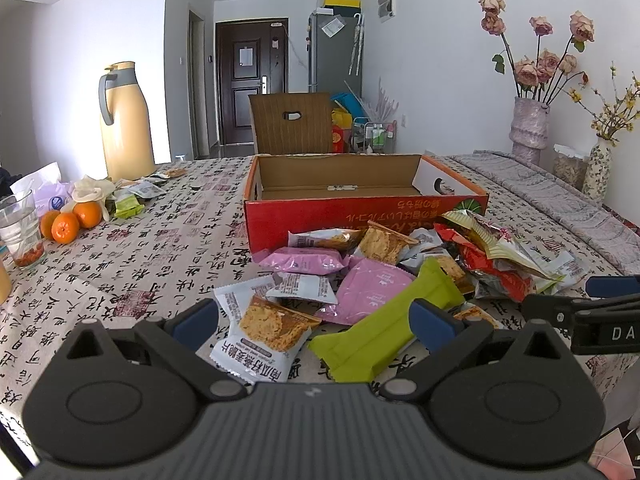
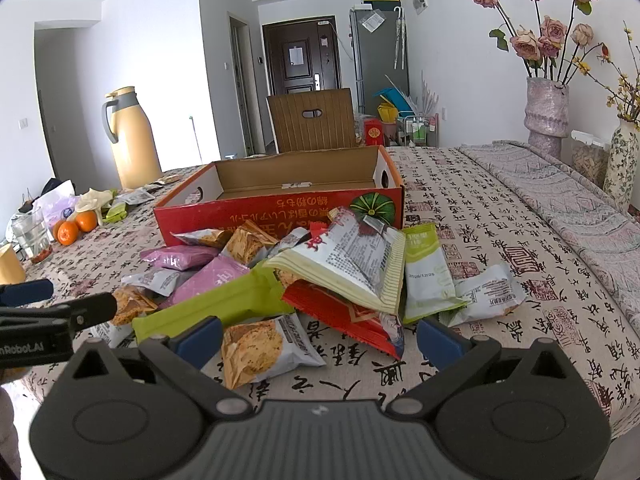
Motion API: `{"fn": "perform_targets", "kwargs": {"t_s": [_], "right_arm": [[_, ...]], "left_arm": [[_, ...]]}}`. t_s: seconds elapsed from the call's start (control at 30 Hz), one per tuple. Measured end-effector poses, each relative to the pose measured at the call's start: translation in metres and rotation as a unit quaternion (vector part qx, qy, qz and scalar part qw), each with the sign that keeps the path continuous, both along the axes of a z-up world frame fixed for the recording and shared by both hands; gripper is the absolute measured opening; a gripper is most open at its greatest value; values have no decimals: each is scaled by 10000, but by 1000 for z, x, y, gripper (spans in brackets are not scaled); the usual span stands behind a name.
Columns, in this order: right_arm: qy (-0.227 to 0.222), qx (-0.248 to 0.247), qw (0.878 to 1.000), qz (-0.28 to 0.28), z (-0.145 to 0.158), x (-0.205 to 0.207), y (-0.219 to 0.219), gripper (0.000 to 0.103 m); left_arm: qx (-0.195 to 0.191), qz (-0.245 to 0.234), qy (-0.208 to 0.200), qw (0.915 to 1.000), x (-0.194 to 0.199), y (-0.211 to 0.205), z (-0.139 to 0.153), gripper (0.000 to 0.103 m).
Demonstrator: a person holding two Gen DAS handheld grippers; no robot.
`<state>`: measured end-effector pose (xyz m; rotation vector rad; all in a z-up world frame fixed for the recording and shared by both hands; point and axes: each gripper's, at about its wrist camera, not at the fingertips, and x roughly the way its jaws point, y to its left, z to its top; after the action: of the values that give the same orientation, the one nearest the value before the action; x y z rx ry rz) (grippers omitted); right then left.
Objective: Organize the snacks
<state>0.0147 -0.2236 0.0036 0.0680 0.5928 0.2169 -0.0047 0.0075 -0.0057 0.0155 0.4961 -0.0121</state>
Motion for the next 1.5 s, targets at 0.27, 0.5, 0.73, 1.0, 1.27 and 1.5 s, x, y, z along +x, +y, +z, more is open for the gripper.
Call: {"fn": "perform_targets", "kwargs": {"t_s": [0.27,0.5,0.73,1.0,1.27,1.5], "right_arm": [[1,1,10000,0,0,0,0,103],[5,1,10000,0,-1,-1,1,103],[4,1,10000,2,-1,-1,1,103],[6,-4,10000,4,-1,-1,1,103],[52,-26,10000,47,-4,0,5,103],[202,-38,9995,246,-11,6,14,103]], "left_arm": [[0,7,-30,10000,-1,-1,1,103],[0,10,-29,10000,-1,-1,1,103],[0,7,-31,10000,-1,-1,1,103],[-15,4,-24,10000,-1,0,0,103],[-82,-4,4,10000,1,2,-1,103],[-48,49,8,10000,2,6,-2,103]]}}
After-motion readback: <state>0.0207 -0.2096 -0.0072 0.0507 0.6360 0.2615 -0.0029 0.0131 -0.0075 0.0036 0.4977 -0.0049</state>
